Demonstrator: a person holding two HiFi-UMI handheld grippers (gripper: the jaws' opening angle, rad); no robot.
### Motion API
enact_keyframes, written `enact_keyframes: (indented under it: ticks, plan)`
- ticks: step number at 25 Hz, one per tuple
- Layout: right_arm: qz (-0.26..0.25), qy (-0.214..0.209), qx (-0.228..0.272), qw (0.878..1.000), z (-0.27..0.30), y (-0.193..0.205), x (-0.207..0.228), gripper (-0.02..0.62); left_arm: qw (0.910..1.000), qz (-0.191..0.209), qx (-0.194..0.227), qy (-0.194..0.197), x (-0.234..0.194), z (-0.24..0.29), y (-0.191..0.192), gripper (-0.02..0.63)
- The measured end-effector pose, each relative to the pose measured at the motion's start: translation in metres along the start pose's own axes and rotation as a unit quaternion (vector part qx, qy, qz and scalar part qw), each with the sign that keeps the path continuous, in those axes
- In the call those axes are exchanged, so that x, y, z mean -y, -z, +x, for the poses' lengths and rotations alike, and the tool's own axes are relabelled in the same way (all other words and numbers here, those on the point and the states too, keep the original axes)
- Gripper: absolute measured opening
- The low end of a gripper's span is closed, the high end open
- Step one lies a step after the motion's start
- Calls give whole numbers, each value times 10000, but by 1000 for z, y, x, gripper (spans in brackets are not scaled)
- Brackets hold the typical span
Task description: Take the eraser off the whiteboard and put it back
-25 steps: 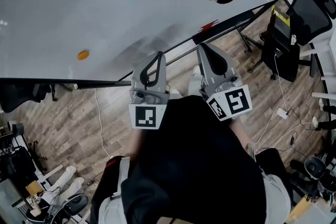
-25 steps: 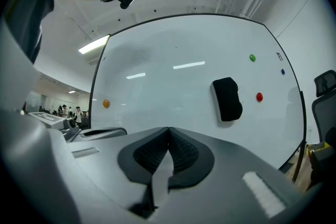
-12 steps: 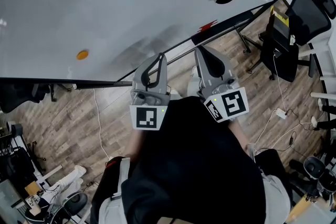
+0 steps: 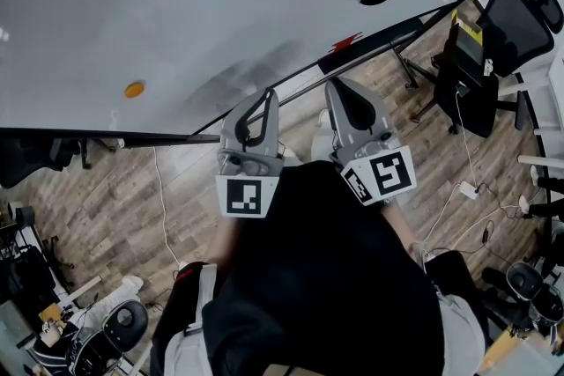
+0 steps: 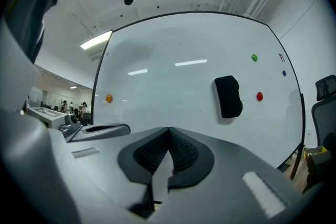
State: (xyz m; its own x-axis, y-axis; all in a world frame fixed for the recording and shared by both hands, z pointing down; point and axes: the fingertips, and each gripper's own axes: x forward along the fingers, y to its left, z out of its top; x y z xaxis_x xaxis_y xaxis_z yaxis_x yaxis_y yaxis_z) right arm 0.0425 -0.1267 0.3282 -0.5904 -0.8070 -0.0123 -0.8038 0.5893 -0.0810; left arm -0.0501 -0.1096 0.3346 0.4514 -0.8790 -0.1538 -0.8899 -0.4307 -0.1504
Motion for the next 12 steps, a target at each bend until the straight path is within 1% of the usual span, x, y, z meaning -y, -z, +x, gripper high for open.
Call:
enact_keyframes:
  ticks: [5,12]
  plan:
    - [17,11,11,10000,-1,0,-1,0,10000,48,82,28,1,-1,-3,2]
    - [25,18,-6,10000,1,2,-1,2,10000,10,-76,58,1,-1,4,2]
